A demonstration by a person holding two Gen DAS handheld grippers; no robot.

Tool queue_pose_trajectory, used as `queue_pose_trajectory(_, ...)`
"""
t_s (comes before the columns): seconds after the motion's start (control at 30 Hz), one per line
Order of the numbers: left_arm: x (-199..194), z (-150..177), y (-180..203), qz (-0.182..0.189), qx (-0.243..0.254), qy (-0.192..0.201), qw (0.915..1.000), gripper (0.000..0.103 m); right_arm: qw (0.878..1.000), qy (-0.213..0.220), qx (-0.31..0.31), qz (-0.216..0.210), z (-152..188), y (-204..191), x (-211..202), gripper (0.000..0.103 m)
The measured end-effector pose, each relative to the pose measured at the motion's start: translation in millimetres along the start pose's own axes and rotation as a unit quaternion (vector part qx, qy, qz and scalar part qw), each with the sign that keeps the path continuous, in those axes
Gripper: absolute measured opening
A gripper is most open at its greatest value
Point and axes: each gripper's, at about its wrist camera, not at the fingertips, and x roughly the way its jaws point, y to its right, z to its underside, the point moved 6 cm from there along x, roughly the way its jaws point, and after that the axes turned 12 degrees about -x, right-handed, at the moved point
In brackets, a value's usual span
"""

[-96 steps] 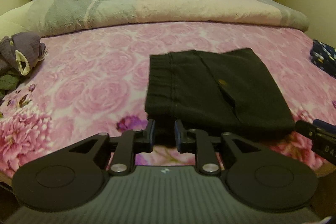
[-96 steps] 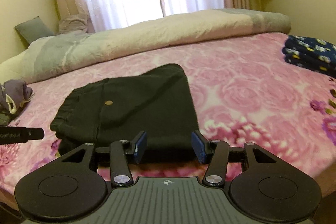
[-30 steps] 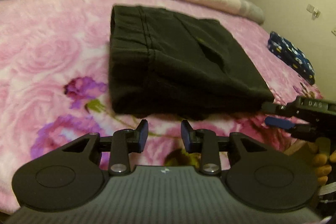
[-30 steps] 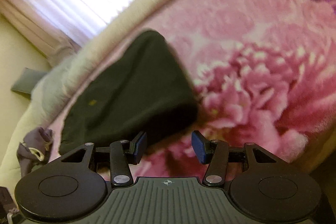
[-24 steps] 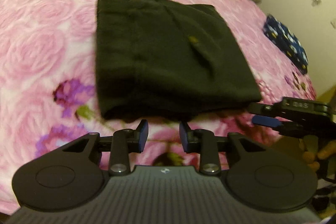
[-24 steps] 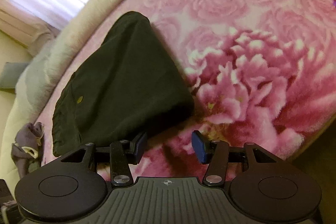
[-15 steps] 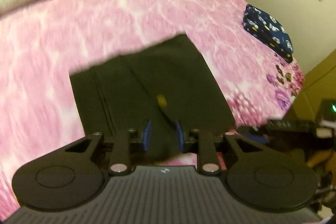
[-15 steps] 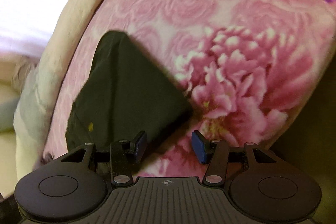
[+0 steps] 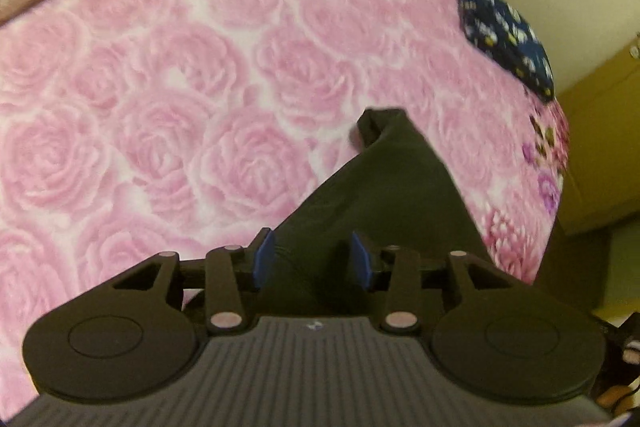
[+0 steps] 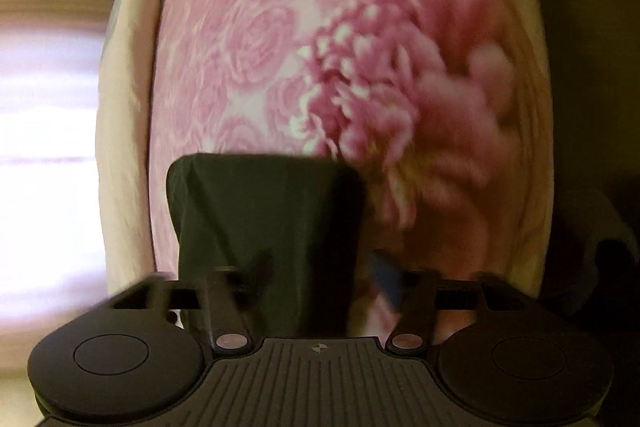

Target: Fold clothes

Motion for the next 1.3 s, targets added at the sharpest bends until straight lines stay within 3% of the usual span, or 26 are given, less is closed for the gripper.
queue_pose_trajectory(0.1,7.8,-7.1,-10.5,0.019,0.01,-0.028,0.9994,0.041,0.998,0.051,0.028,-0.013,24.8,-4.2,-0.5,0.088)
queue_pose_trajectory(0.27,21.1,-9.2,-11.5,0.066,0.018,-0.079,0.9945,0.043,0.994,0.099,0.052,-0.014,43.6,-11.0,6.4,0.086)
queue_pose_trajectory(0.37,25.4,-9.4,-9.1,0.082,0.038,-0.096,0.9913,0.044,0.992,0.11,0.066,-0.018,48.4,-14.6,16.4,0.055)
queue_pose_trajectory(0.53,31.5,-10.1,-7.1,0.099,0.077,-0.114,0.9855,0.038,0.989,0.13,0.073,-0.016,56.9,-15.5,24.7,0.053)
queue_pose_trajectory(0.67,41.4,-16.1,-13.3,0.105,0.06,-0.125,0.9848,0.039,0.988,0.134,0.071,-0.012,60.6,-13.9,25.9,0.053)
queue_pose_trajectory(0.77,43.6,-14.4,-11.8,0.128,0.057,-0.129,0.9818,0.037,0.988,0.135,0.07,-0.01,61.9,-12.3,25.5,0.053)
queue_pose_trajectory(0.83,44.3,-13.7,-11.9,0.14,0.054,-0.129,0.9802,0.027,0.988,0.135,0.067,-0.008,61.9,-12.7,26.5,0.053)
queue_pose_trajectory(0.9,37.6,-15.1,-14.2,0.158,0.053,-0.117,0.9789,0.007,0.989,0.136,0.065,-0.006,61.1,-13.4,28.2,0.051)
queue_pose_trajectory(1.0,24.0,-13.8,-17.7,0.168,0.069,-0.09,0.9792,0.006,0.989,0.139,0.049,0.002,62.5,-14.7,26.7,0.021)
queue_pose_trajectory(1.1,16.3,-8.0,-23.0,0.164,0.095,-0.068,0.9795,0.006,0.988,0.152,0.007,0.005,67.7,-21.2,20.9,0.015)
queue_pose_trajectory(1.3,40.9,0.2,-35.7,0.142,0.094,-0.068,0.983,0.008,0.986,0.153,-0.036,0.056,73.3,-18.8,33.0,0.014)
